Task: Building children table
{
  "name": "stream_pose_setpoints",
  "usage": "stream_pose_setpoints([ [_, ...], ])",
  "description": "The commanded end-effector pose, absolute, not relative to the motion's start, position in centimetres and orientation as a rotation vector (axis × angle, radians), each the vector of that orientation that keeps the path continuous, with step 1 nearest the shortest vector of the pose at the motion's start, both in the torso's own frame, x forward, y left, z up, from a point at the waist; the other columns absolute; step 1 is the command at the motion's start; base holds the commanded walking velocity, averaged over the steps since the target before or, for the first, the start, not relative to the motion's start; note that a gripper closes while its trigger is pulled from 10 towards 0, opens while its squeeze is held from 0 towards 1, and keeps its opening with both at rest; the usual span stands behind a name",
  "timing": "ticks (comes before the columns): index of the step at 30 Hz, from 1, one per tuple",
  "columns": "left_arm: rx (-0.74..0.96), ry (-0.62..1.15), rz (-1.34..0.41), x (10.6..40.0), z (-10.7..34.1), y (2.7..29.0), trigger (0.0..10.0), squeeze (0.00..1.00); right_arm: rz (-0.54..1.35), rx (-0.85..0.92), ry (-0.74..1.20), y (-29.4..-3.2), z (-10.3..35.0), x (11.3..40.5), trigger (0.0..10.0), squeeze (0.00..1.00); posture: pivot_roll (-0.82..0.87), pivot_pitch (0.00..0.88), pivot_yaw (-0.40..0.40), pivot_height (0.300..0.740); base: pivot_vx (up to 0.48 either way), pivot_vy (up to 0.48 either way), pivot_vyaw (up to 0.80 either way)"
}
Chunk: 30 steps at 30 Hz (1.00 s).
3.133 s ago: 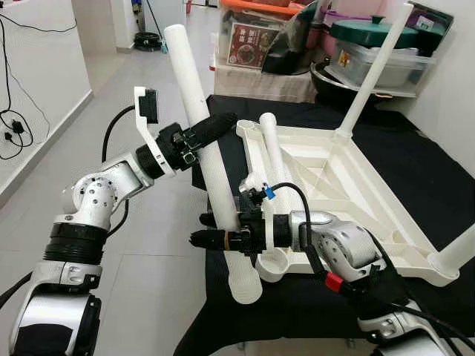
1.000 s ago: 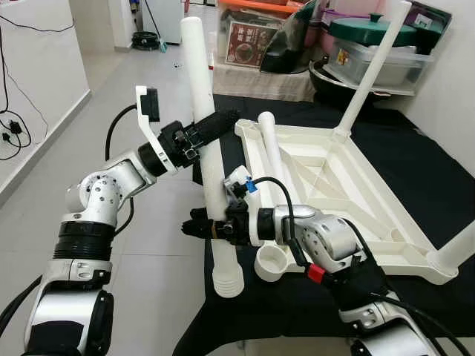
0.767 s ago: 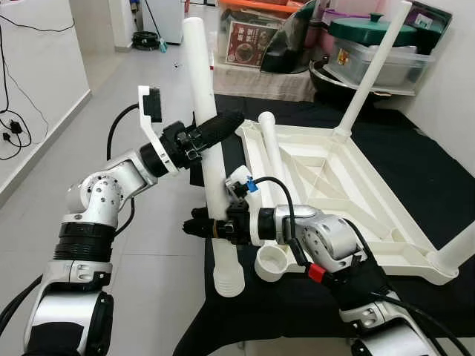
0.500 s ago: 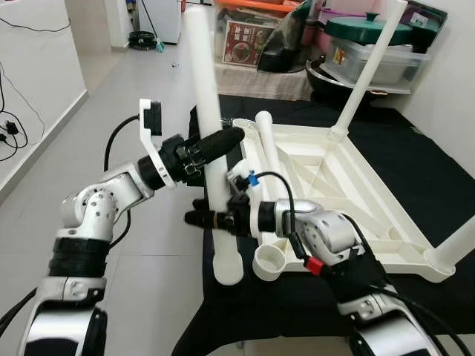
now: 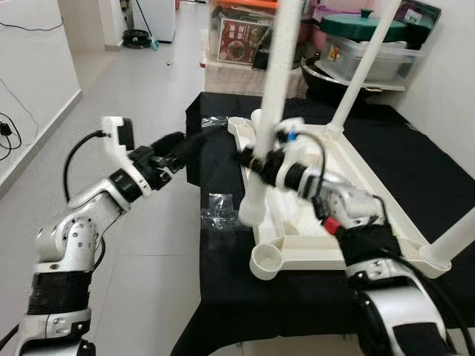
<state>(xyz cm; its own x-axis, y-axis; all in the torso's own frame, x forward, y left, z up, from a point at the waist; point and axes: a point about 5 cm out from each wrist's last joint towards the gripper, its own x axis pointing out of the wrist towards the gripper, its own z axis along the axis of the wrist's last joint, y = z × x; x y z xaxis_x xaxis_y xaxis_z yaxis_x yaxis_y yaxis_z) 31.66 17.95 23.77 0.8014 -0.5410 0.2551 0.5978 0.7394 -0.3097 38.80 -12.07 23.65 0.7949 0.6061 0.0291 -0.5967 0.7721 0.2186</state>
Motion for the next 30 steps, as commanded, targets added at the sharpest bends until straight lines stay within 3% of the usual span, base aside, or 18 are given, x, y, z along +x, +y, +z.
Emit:
stream_pose_setpoints([
  [1, -0.287, -0.133, -0.576, 30.5, 22.9, 17.8, 10.0, 0.00, 0.587, 0.313, -0.070, -12.6, 25.6, 39.2, 0.0, 0.00, 0.07, 0.000, -0.124, 0.740, 0.000, 0.000, 0.00],
  [2, -0.287, -0.133, -0.576, 30.5, 22.9, 17.8, 10.0, 0.00, 0.587, 0.313, -0.070, -12.6, 25.6, 39.2, 0.0, 0.00, 0.07, 0.000, -0.124, 0.740, 0.000, 0.000, 0.00],
  [6, -0.010, -0.087, -0.500, 29.2, 20.0, 16.2, 10.0, 0.00, 0.574, 0.419, -0.182, -12.3, 27.5, 38.7, 0.0, 0.00, 0.08, 0.000, -0.125, 0.740, 0.000, 0.000, 0.00],
  [11, 0.082, -0.084, -0.461, 28.2, 18.1, 15.1, 10.0, 0.00, 0.588, 0.409, -0.231, -11.3, 27.3, 37.4, 0.0, 0.00, 0.07, 0.000, -0.118, 0.740, 0.000, 0.000, 0.00],
  [12, 0.097, -0.088, -0.434, 27.8, 17.6, 14.7, 10.0, 0.00, 0.571, 0.394, -0.239, -11.1, 26.9, 36.9, 0.6, 0.00, 0.07, 0.000, -0.118, 0.740, 0.000, 0.000, 0.00],
  [14, 0.097, -0.088, -0.434, 27.8, 17.6, 14.7, 10.0, 0.00, 0.571, 0.394, -0.239, -11.1, 26.9, 36.9, 0.6, 0.00, 0.07, 0.000, -0.118, 0.740, 0.000, 0.000, 0.00],
  [15, 0.106, -0.088, -0.407, 27.4, 17.2, 14.5, 10.0, 0.00, 0.558, 0.375, -0.240, -10.9, 26.3, 36.5, 8.7, 0.00, 0.07, 0.000, -0.119, 0.740, 0.000, 0.000, 0.00],
  [16, 0.099, -0.081, -0.386, 26.9, 16.7, 14.1, 10.0, 0.00, 0.540, 0.375, -0.234, -11.0, 25.6, 36.0, 10.0, 0.00, 0.07, 0.000, -0.121, 0.740, 0.000, 0.000, 0.00],
  [20, 0.079, -0.051, -0.351, 25.2, 15.5, 13.2, 10.0, 0.00, 0.495, 0.382, -0.205, -11.8, 23.3, 34.7, 10.0, 0.00, 0.07, 0.000, -0.123, 0.740, 0.000, 0.000, 0.00],
  [30, 0.156, -0.035, -0.400, 24.1, 13.9, 11.5, 10.0, 0.00, 0.546, 0.490, -0.214, -11.0, 23.2, 33.0, 10.0, 0.00, 0.07, 0.000, -0.121, 0.740, 0.000, 0.000, 0.00],
])
